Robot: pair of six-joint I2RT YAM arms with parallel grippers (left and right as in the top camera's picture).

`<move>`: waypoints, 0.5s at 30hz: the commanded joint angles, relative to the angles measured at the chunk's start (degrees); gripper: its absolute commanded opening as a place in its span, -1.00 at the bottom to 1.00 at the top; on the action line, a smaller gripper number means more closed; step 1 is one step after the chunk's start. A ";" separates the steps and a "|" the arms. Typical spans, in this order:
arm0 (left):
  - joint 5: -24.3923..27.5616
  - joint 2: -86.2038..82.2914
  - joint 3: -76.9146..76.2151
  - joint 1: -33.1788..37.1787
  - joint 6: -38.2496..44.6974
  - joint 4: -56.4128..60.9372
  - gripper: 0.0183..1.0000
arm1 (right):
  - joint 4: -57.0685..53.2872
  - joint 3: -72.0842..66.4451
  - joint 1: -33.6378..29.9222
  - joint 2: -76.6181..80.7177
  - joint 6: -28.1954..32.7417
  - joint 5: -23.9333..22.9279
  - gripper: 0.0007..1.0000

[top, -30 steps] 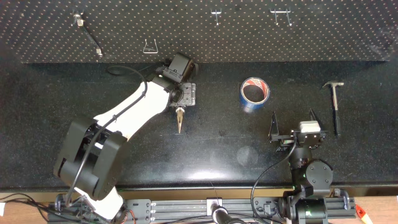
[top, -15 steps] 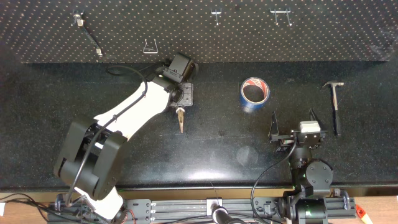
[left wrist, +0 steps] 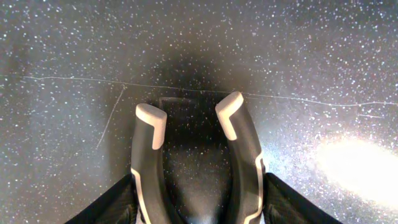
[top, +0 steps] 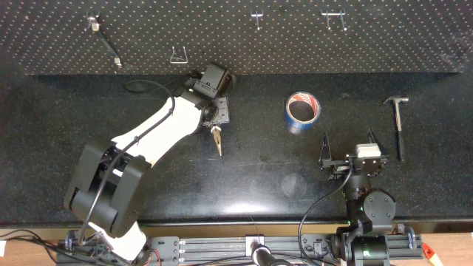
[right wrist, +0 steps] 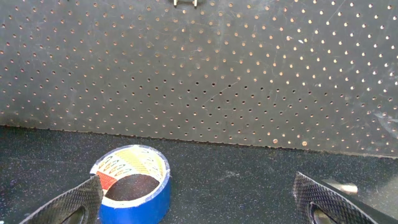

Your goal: Place Tools Onto Pegboard

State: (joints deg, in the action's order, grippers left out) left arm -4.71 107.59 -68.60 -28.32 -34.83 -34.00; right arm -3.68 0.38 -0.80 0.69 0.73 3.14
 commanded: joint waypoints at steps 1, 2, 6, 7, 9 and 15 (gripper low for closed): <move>0.39 1.55 -0.63 -0.15 -1.84 0.00 0.01 | -0.33 -0.15 -0.31 -0.52 -0.70 0.33 0.98; 0.39 1.55 -0.63 -0.15 -1.84 0.00 0.01 | -0.33 -0.15 -0.31 -0.52 -0.70 0.33 0.98; 0.42 1.55 -0.63 -0.15 -1.84 0.00 -0.09 | -0.33 -0.15 -0.31 -0.52 -0.70 0.33 0.98; 0.42 1.55 -0.63 -0.15 -1.84 -0.02 -0.11 | -0.33 -0.15 -0.31 -0.52 -0.70 0.33 0.98; 0.42 1.55 -0.63 -0.15 -1.84 0.00 -0.12 | -0.33 -0.15 -0.31 -0.52 -0.70 0.35 0.98; 0.42 1.55 -0.63 -0.15 -1.84 -0.02 -0.27 | -0.33 -0.15 -0.31 -0.52 -0.70 0.33 0.97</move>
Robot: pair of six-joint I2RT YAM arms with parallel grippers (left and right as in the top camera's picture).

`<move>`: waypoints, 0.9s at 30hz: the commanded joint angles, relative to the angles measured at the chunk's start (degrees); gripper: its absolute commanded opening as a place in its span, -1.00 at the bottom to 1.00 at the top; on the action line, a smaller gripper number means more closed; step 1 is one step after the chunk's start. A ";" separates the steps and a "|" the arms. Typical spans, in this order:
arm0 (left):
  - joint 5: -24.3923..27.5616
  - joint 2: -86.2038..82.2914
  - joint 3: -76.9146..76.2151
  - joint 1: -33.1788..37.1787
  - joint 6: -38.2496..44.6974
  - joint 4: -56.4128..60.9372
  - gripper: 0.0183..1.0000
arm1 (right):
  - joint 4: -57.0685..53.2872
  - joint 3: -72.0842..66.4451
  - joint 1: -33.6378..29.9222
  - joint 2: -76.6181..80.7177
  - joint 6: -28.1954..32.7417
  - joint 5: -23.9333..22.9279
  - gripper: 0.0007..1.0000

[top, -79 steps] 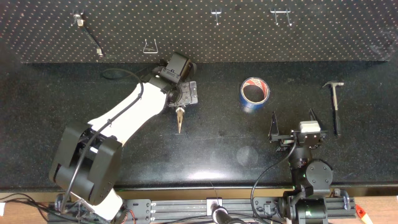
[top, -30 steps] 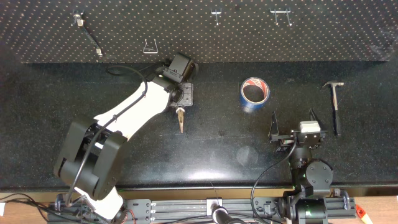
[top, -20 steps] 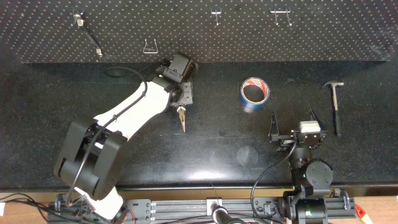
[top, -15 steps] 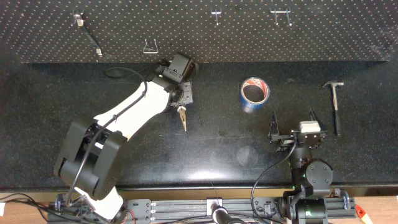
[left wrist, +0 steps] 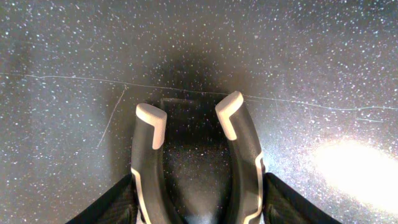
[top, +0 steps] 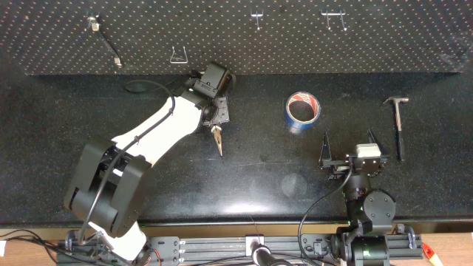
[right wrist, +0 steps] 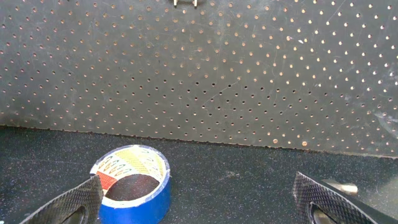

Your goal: Place Tools Onto Pegboard

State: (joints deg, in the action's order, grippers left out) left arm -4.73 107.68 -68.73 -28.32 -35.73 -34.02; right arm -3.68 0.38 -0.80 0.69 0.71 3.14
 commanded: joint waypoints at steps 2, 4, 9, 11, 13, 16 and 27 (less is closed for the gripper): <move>0.44 1.46 -0.50 -0.15 -0.94 0.02 -0.41 | -0.33 -0.15 -0.31 -0.52 -0.68 0.33 0.98; 0.42 1.46 -0.50 -0.15 -0.92 0.00 -0.51 | -0.33 -0.15 -0.31 -0.52 -0.68 0.33 0.98; 0.39 1.46 -0.50 -0.15 -0.92 0.00 -0.98 | -0.33 -0.15 -0.31 -0.52 -0.68 0.33 0.98; 0.20 1.46 -0.50 -0.15 -0.90 0.00 -0.98 | -0.33 -0.15 -0.31 -0.52 -0.68 0.33 0.98; -0.26 1.44 -0.50 -0.15 -0.87 -0.02 -0.98 | -0.33 -0.15 -0.31 -0.52 -0.68 0.33 0.98; -1.11 1.16 -0.50 -0.31 0.26 -0.02 -0.98 | -0.33 -0.15 -0.31 -0.52 -0.68 0.33 0.98; -6.40 -4.66 -0.50 -0.31 2.12 0.00 -0.98 | -0.33 -0.15 -0.31 -0.52 -0.68 0.33 0.98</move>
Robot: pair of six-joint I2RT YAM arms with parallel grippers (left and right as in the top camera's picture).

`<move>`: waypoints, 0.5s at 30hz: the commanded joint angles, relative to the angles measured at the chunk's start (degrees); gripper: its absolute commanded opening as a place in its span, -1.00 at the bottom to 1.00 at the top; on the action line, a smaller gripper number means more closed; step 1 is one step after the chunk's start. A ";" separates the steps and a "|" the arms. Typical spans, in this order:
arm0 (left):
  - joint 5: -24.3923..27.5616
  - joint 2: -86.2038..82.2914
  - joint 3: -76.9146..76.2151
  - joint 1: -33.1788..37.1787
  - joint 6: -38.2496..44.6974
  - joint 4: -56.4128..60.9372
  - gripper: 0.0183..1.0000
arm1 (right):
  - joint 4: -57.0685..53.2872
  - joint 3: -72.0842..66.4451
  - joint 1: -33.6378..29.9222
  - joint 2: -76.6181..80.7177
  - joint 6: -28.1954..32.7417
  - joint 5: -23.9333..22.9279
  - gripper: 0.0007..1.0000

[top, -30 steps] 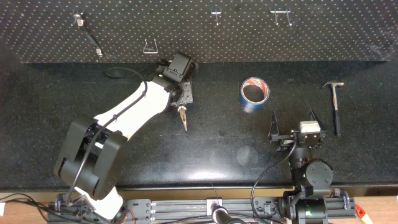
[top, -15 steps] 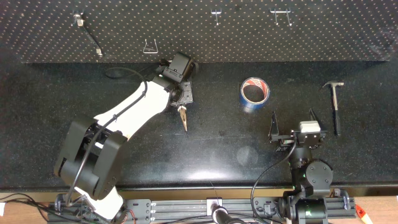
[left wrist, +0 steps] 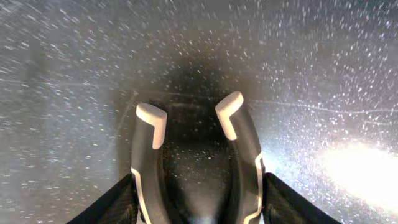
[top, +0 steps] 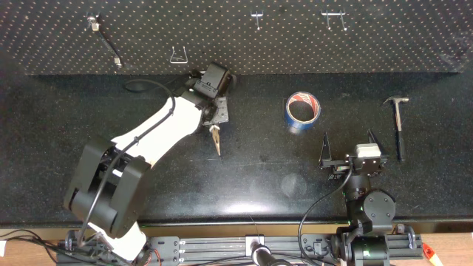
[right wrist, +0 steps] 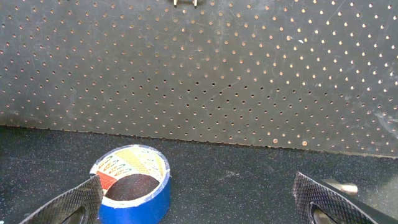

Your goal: Place Tools Onto Pegboard

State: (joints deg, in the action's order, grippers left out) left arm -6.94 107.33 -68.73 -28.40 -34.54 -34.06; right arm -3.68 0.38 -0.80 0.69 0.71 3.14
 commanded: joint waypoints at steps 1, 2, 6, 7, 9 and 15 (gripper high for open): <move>-4.55 -4.92 -0.50 -0.22 0.94 0.04 -0.98 | -0.33 -0.15 -0.31 -0.52 -0.68 0.33 0.98; -4.79 -5.70 -0.50 -0.22 0.94 0.04 -0.98 | -0.33 -0.15 -0.31 -0.52 -0.68 0.35 0.98; -4.87 -9.18 -0.50 -0.22 0.94 -0.39 -0.98 | -0.33 -0.15 -0.31 -0.52 -0.68 0.33 0.98; -4.92 -10.16 -0.50 -0.22 1.01 -0.74 -0.98 | -0.33 -0.15 -0.31 -0.52 -0.68 0.35 0.98; -4.26 -12.50 -0.50 -0.22 4.00 -1.14 -0.98 | -0.33 -0.15 -0.31 -0.52 -0.68 0.33 0.98; -3.17 -20.41 -0.50 0.28 7.48 -3.50 -0.98 | -0.33 -0.15 -0.31 -0.52 -0.68 0.33 0.98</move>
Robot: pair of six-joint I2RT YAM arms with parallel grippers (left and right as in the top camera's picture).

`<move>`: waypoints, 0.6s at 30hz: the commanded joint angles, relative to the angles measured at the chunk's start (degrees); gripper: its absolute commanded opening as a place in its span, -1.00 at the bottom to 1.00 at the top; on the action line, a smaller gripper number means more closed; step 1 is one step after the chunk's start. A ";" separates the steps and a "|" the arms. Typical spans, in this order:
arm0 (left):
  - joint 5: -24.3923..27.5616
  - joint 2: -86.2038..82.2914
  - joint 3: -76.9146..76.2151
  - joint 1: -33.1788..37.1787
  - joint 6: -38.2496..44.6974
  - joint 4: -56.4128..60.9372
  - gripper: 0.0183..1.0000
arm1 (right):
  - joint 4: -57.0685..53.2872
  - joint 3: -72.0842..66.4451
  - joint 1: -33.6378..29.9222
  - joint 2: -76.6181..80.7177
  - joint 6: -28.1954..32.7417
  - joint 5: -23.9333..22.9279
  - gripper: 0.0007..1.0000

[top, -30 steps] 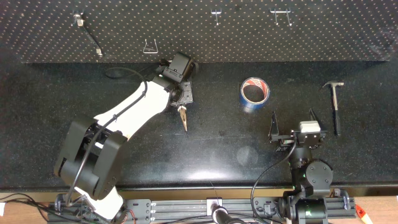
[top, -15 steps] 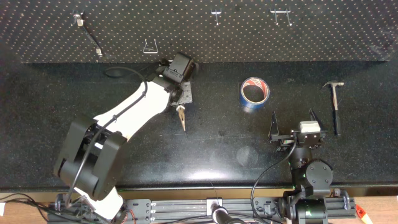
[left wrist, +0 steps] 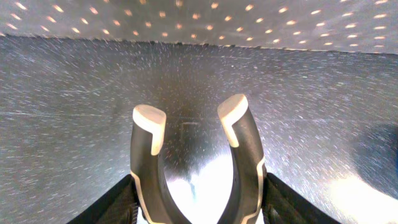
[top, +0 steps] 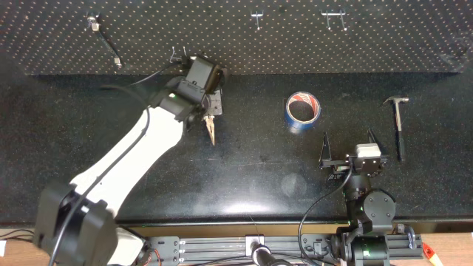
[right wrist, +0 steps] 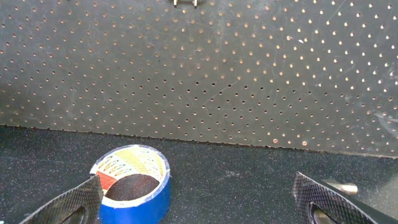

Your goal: Place Tools Onto Pegboard

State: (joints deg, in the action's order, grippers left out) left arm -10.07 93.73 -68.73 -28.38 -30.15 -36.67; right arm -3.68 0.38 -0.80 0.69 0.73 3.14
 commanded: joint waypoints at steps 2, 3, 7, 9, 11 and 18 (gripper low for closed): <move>-1.97 -8.87 -0.50 0.70 3.08 -0.83 -0.99 | -0.33 -0.15 -0.31 -0.52 -0.70 0.33 0.98; -4.09 -9.62 -0.50 1.05 3.08 -0.85 -0.98 | -0.31 -0.15 -0.31 -0.52 -0.70 0.35 0.98; -10.62 -11.63 -0.50 1.49 7.93 0.48 -0.98 | -0.33 -0.15 -0.31 -0.52 -0.70 0.33 0.98; -14.91 -13.35 -0.50 1.81 9.97 1.97 -0.98 | -0.33 -0.15 -0.31 -0.52 -0.70 0.35 0.98; -16.04 -14.45 -0.50 3.17 11.32 3.19 -0.98 | -0.33 -0.15 -0.31 -0.52 -0.70 0.33 0.98; -15.65 -14.60 -0.44 8.37 23.63 17.73 -0.98 | -0.31 -0.15 -0.31 -0.52 -0.70 0.33 0.97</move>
State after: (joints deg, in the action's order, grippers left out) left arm -23.70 80.38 -68.71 -21.76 -13.13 -23.16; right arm -3.68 0.38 -0.80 0.69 0.71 3.14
